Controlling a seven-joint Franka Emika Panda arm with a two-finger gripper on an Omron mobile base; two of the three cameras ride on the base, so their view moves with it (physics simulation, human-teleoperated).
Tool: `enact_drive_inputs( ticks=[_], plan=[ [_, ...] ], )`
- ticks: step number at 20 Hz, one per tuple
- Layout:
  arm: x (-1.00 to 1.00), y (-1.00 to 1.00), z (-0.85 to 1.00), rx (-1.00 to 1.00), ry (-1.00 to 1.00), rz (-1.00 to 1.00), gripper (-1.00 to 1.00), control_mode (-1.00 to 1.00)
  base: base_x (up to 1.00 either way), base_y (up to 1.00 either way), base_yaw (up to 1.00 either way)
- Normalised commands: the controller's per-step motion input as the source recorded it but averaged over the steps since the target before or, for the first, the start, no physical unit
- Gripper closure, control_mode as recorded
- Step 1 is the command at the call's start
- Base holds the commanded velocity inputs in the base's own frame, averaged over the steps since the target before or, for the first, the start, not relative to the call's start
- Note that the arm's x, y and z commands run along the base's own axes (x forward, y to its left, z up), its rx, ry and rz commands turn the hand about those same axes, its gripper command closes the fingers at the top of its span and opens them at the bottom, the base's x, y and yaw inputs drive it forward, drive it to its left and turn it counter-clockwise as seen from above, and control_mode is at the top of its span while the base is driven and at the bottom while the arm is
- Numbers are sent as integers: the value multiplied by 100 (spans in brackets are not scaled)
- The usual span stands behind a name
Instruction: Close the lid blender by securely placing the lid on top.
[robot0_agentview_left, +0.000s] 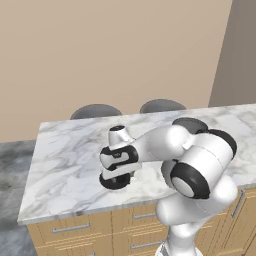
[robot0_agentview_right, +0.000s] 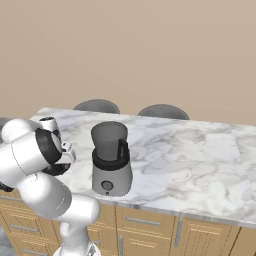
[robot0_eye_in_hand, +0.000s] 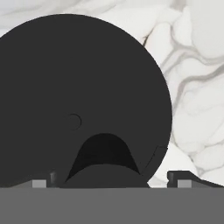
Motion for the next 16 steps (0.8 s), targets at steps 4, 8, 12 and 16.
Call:
enact_drive_inputs(
  ticks=[4, 8, 12, 16],
  plan=[
    [3, 0, -9, 0, 0, 0, -100, -100, 0, 0, 0],
    [0, 1, -17, 0, 0, 0, -100, -100, 0, 0, 0],
    [0, 4, -17, 0, 0, 0, 100, -100, 0, 0, 0],
    [0, 0, -9, 0, 0, 0, 100, -100, 0, 0, 0]
  ],
)
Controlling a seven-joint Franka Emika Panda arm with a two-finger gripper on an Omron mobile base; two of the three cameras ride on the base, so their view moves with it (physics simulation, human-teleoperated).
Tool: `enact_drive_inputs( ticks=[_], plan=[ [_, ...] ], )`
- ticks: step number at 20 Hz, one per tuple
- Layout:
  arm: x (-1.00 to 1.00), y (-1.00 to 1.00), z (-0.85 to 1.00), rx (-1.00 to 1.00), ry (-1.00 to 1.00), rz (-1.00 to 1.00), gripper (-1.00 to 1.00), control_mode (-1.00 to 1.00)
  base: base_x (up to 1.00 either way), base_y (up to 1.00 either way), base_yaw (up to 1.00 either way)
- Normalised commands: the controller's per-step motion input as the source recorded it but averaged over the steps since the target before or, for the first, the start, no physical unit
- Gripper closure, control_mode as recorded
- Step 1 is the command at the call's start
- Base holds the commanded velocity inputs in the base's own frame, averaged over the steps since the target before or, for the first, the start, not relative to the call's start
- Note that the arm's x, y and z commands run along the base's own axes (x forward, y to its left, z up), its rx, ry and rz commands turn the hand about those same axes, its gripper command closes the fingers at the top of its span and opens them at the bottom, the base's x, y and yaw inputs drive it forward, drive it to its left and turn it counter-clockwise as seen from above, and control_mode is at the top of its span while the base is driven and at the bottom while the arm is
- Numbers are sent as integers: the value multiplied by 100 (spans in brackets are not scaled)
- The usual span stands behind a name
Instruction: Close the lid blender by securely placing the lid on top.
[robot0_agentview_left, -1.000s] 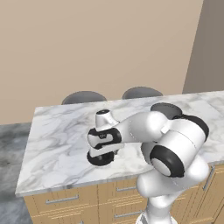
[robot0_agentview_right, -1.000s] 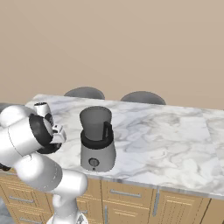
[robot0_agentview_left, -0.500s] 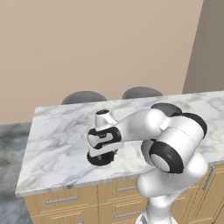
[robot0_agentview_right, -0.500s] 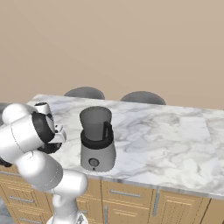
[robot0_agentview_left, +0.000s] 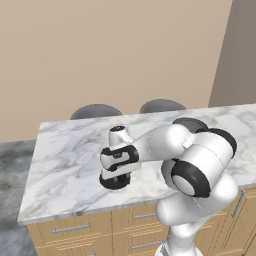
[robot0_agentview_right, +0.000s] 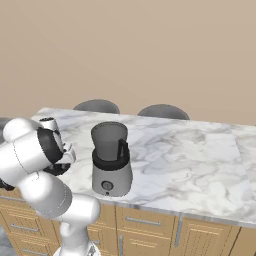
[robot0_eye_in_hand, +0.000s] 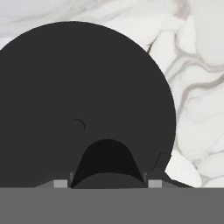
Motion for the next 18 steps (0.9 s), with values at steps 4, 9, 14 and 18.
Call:
enact_drive_inputs(
  ticks=[4, 9, 14, 18],
  plan=[
    [0, 1, 0, 0, 0, 0, 100, -100, 0, 0, 0],
    [-33, 2, 86, -3, -13, 0, 100, -100, 0, 0, 0],
    [-49, -12, 100, -3, -14, -1, 100, -100, 0, 0, 0],
    [-27, -39, 100, -1, -4, -5, 100, -100, 0, 0, 0]
  ],
)
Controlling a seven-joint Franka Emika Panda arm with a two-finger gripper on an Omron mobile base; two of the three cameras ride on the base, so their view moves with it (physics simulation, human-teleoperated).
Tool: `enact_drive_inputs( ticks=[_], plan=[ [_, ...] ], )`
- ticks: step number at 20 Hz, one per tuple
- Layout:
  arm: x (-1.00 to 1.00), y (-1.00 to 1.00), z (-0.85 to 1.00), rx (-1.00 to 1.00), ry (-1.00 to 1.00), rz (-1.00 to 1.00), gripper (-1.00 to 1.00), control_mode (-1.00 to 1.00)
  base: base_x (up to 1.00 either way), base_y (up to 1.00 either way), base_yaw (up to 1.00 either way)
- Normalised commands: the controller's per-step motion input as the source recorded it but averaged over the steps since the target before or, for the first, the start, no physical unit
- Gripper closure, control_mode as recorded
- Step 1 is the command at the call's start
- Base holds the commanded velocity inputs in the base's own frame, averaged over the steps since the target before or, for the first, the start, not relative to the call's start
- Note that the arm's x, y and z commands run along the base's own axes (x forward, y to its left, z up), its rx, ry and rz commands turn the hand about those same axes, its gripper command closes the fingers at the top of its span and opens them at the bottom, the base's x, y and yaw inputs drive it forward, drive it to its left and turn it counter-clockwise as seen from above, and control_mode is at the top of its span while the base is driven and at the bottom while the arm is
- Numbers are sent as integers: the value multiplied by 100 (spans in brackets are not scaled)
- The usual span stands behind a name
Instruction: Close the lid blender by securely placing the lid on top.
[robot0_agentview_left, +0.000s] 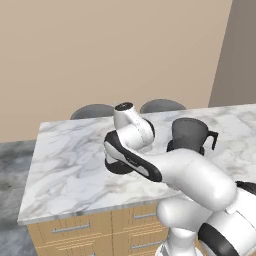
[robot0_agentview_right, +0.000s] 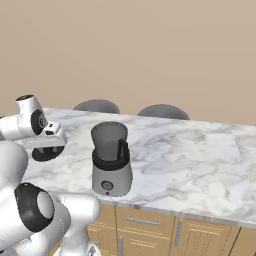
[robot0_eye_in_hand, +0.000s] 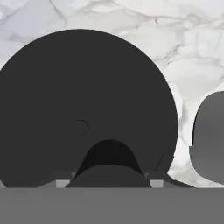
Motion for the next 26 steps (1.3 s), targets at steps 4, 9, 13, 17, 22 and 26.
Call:
enact_drive_inputs(
  ticks=[4, 9, 13, 17, 22, 26],
  plan=[
    [-17, -71, 100, -1, 0, -11, 100, -100, 0, 0, 0],
    [-4, -60, 100, 0, -7, -10, 100, -100, 0, 0, 0],
    [0, -53, 100, 0, -11, -5, 100, -100, 0, 0, 0],
    [0, -64, 89, 0, -3, -8, 100, -100, 0, 0, 0],
    [0, -77, 47, 1, 0, -2, 100, -100, 0, 0, 0],
    [6, -86, 2, 5, 3, 0, 100, -100, 0, 0, 0]
  ],
)
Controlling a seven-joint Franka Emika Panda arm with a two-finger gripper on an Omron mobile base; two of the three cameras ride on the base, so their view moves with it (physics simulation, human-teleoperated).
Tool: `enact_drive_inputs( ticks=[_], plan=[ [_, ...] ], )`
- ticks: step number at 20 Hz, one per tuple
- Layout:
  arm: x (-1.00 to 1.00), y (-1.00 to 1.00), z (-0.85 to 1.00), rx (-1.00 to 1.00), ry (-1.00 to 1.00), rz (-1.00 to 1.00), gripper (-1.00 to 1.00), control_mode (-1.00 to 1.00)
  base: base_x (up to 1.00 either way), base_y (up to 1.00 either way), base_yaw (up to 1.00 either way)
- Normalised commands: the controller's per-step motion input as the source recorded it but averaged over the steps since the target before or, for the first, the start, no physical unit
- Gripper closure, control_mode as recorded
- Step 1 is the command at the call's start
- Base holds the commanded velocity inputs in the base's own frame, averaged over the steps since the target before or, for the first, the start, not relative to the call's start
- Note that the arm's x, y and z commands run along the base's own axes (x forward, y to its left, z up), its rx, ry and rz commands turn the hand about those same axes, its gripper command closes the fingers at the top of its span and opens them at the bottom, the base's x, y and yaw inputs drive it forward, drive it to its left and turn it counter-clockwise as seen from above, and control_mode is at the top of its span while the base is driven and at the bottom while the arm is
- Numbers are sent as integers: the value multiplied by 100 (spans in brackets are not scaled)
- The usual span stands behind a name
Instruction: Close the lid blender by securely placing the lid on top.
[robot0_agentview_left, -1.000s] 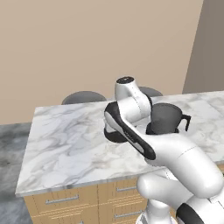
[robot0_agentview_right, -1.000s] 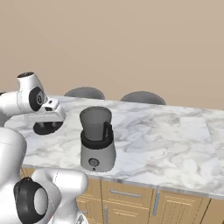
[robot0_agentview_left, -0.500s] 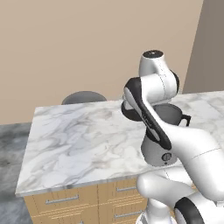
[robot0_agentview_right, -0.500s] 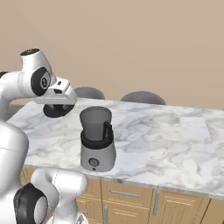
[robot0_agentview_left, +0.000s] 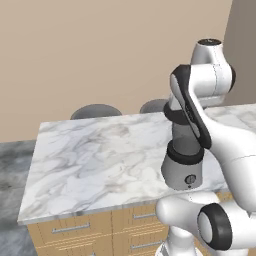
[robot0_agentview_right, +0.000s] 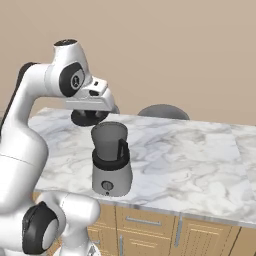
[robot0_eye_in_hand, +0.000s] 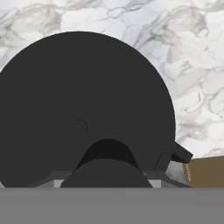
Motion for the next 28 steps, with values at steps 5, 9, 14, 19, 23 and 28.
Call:
enact_drive_inputs(
  ticks=[5, 9, 14, 19, 23, 28],
  plan=[
    [0, -61, -11, 5, 0, 0, 100, -100, 0, 0, 0],
    [8, -10, -26, 4, 0, 6, 100, -100, 0, 0, 0],
    [24, -10, -22, 4, 6, 9, 100, -100, 0, 0, 0],
    [17, -1, -30, 2, 9, 11, 100, -100, 0, 0, 0],
    [12, 0, -34, 0, 11, 11, 100, -100, 0, 0, 0],
    [3, -26, -17, 0, 3, 11, 100, -100, 0, 0, 0]
  ],
)
